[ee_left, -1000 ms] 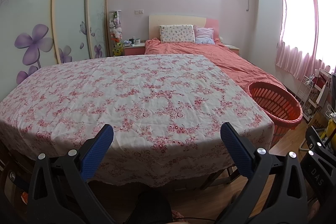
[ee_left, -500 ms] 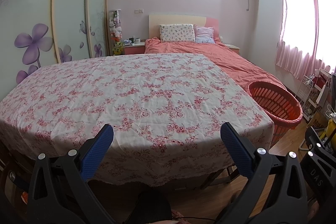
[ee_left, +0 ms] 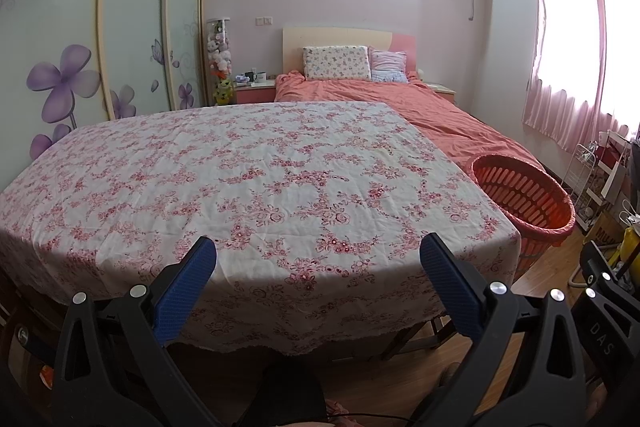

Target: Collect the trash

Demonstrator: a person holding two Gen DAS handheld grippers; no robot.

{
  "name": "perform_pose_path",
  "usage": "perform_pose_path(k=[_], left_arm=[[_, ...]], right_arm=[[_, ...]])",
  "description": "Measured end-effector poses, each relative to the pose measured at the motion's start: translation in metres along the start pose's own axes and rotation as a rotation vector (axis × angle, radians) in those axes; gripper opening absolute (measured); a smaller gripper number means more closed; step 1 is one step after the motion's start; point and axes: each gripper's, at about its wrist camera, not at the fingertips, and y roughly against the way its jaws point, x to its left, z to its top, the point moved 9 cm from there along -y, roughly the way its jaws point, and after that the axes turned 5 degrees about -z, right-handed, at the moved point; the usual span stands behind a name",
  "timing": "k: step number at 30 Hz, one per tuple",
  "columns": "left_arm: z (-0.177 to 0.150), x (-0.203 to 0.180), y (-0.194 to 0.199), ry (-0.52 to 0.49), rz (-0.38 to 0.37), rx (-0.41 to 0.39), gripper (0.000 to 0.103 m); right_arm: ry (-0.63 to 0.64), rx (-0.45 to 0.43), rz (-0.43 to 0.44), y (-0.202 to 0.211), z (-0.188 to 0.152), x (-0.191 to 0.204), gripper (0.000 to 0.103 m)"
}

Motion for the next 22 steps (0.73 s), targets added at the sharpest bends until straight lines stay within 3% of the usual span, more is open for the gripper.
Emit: perform_pose_path(k=[22], left_arm=[[0.0023, -0.0017, -0.0008, -0.007, -0.005, 0.008, 0.100]], right_arm=[[0.000, 0.001, 0.000, -0.0006, -0.0001, 0.0000, 0.099]])
